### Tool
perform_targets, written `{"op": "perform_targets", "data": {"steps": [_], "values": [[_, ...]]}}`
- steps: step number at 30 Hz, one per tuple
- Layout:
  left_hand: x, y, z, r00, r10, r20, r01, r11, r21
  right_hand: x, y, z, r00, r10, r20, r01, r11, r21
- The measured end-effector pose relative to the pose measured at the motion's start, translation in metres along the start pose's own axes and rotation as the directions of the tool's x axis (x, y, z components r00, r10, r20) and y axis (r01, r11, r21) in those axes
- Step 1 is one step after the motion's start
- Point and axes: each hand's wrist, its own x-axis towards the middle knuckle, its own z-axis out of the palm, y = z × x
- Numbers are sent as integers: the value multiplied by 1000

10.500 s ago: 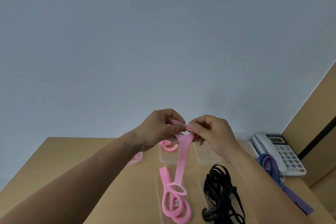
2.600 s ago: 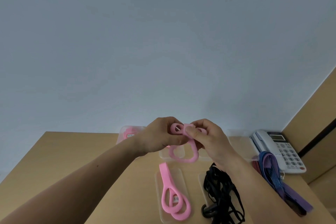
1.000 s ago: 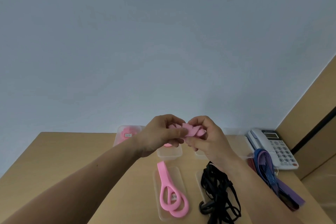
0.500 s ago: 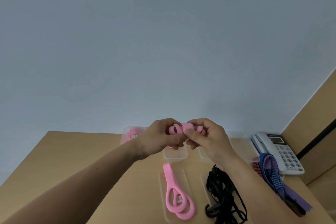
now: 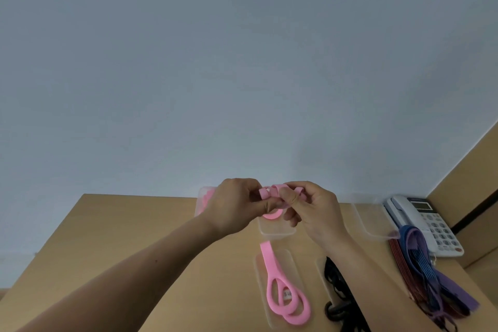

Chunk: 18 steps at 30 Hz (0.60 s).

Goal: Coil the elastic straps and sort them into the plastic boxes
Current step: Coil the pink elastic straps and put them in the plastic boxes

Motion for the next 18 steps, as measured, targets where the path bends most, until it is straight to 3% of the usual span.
{"op": "perform_targets", "data": {"steps": [6,9,13,15,18], "values": [[-1,-21,-4,986,-41,161,81,966,-246,0,4,11,998,-2,-64,1,1000,-20],[2,-23,4,968,-35,249,139,901,-412,3,8,10,998,30,-52,-32,999,-44],[16,-30,12,961,-17,277,132,905,-404,8,26,4,995,91,-31,-92,994,-52],[25,-37,17,954,-64,292,177,908,-381,16,38,1,993,114,-17,-115,984,-136],[40,-50,28,923,-204,327,348,807,-477,33,59,-10,1000,-1,11,6,882,-470]]}}
